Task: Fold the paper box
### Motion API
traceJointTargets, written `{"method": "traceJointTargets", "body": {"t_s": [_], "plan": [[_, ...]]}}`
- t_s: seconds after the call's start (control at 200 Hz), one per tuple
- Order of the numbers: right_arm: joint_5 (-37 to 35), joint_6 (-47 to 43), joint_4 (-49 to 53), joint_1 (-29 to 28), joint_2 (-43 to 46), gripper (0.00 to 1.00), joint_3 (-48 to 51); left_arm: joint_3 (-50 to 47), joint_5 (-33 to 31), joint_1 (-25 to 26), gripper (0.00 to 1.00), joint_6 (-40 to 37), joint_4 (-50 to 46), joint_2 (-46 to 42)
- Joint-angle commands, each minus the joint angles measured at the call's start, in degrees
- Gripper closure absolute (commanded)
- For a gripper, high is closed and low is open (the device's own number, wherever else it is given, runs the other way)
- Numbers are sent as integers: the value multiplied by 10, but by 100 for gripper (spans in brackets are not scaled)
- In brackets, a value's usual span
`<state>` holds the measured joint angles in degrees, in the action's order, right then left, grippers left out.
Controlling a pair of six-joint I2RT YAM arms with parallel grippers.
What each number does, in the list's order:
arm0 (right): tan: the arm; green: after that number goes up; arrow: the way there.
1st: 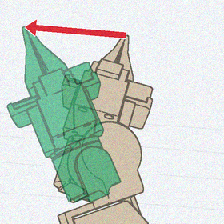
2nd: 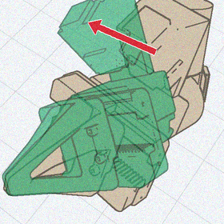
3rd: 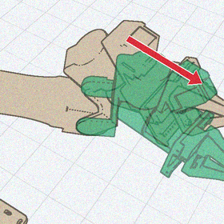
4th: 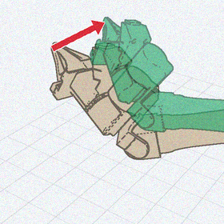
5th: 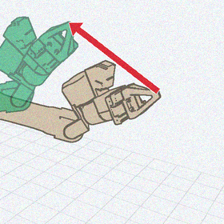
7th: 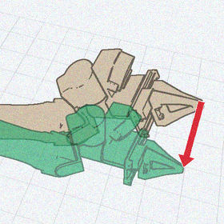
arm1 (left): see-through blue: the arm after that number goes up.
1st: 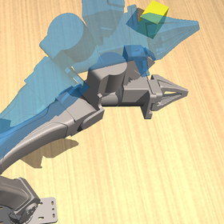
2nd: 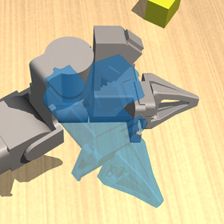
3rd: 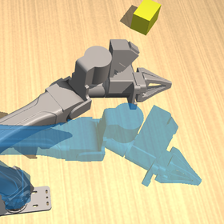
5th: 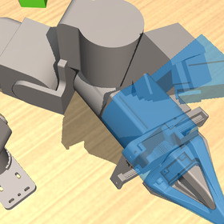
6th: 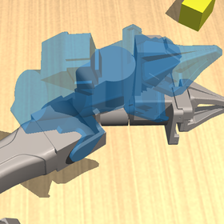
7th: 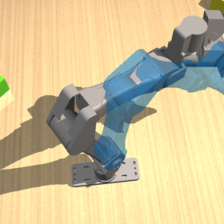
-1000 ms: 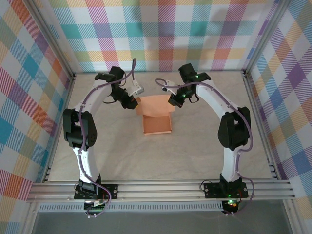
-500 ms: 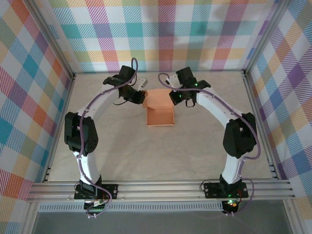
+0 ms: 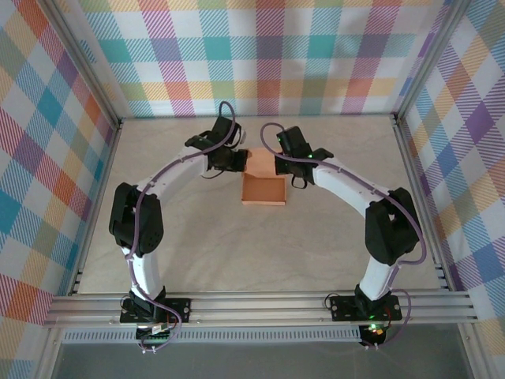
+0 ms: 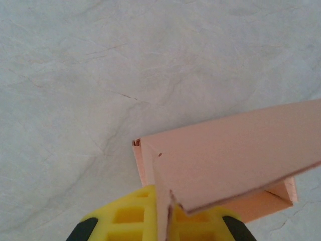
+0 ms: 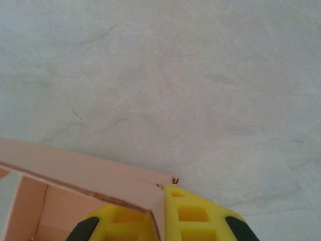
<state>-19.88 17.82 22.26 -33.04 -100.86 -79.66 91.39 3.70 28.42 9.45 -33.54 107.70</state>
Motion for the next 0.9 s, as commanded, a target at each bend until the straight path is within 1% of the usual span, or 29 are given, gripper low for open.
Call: {"method": "traceJointTargets", "body": {"t_s": [0.0,0.2,0.43,0.895], "plan": [[-47,79,-50,-8,28,100,21,-26,-13,13,100,57,58,-38],[-89,124,-94,-18,42,100,60,-51,-44,31,100,76,80,-49],[-103,160,-136,-28,56,100,110,-81,-80,52,100,92,105,-61],[-102,229,-120,-30,69,100,141,-133,-80,63,100,111,132,-75]]}}
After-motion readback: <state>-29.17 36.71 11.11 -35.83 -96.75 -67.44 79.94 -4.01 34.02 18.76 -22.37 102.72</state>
